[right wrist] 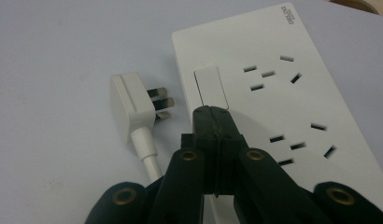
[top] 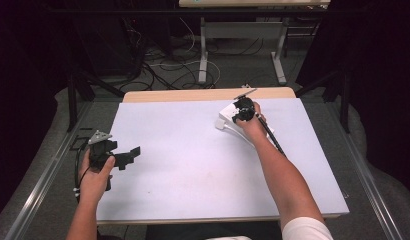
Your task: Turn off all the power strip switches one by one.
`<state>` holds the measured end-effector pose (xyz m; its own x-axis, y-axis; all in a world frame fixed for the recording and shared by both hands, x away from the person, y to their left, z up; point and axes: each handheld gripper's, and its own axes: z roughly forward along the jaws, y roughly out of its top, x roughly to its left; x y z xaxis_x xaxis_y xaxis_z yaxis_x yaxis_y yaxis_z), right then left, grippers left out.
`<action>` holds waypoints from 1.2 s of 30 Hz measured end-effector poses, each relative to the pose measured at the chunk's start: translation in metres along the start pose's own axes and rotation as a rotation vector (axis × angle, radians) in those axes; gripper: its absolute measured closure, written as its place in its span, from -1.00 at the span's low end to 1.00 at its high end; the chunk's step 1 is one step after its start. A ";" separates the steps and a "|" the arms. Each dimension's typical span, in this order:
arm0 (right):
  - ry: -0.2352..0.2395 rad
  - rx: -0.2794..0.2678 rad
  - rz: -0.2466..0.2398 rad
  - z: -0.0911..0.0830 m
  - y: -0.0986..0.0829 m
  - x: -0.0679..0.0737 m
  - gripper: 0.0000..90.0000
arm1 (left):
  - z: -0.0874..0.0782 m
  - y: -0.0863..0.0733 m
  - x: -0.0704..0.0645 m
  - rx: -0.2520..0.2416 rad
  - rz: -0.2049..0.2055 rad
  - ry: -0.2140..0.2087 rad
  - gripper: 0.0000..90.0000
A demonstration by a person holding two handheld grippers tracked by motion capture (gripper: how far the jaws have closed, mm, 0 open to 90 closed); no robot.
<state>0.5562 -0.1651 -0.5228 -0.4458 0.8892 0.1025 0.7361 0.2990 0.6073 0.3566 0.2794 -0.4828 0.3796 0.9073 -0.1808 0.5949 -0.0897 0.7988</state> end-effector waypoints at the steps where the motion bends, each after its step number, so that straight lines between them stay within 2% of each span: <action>1: -0.006 0.006 -0.007 0.000 0.000 0.001 1.00 | 0.001 -0.001 0.000 -0.007 -0.007 0.001 -0.92; 2: -0.011 0.002 -0.008 0.000 0.000 0.001 1.00 | 0.001 -0.001 0.000 -0.006 -0.006 0.002 -0.92; 3: -0.006 0.010 0.013 0.000 0.000 0.002 1.00 | 0.000 -0.001 0.000 0.000 -0.004 0.000 -0.92; 5: 0.013 -0.010 -0.003 0.000 0.000 -0.001 1.00 | 0.000 0.000 0.000 0.001 -0.005 -0.001 -0.92; 12: 0.009 0.003 0.000 0.000 0.001 0.000 1.00 | 0.001 0.000 0.000 -0.007 -0.001 0.001 -0.92; 14: 0.003 0.002 -0.014 0.000 0.000 -0.002 1.00 | 0.001 0.000 -0.001 -0.007 -0.003 0.002 -0.92; 16: 0.003 -0.001 0.009 0.000 0.001 0.000 1.00 | 0.001 0.000 0.000 -0.005 -0.002 0.002 -0.92; 18: -0.021 0.025 -0.007 -0.001 0.003 0.000 1.00 | 0.001 0.000 0.000 -0.006 -0.003 0.003 -0.92; 20: -0.028 0.025 -0.016 -0.001 0.004 0.000 1.00 | 0.001 0.000 0.000 -0.007 -0.004 0.002 -0.92; 24: -0.007 0.013 -0.017 -0.007 0.005 -0.003 1.00 | 0.000 0.000 0.001 -0.004 -0.004 0.001 -0.92; 25: -0.030 0.021 -0.016 -0.008 0.006 -0.003 1.00 | 0.000 0.000 0.001 -0.004 -0.004 0.000 -0.92; 29: -0.015 0.001 -0.008 -0.016 0.009 -0.005 1.00 | 0.000 0.000 0.001 -0.002 -0.004 0.000 -0.92; 34: -0.041 0.008 -0.033 -0.024 0.017 -0.005 1.00 | 0.000 0.001 0.001 -0.008 -0.003 0.000 -0.92; 36: -0.030 -0.011 -0.024 -0.026 0.020 -0.003 1.00 | -0.001 0.001 0.001 -0.008 -0.005 0.001 -0.92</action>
<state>0.5585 -0.1709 -0.4904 -0.4477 0.8919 0.0637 0.7194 0.3169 0.6181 0.3569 0.2802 -0.4820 0.3753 0.9084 -0.1844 0.5916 -0.0816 0.8021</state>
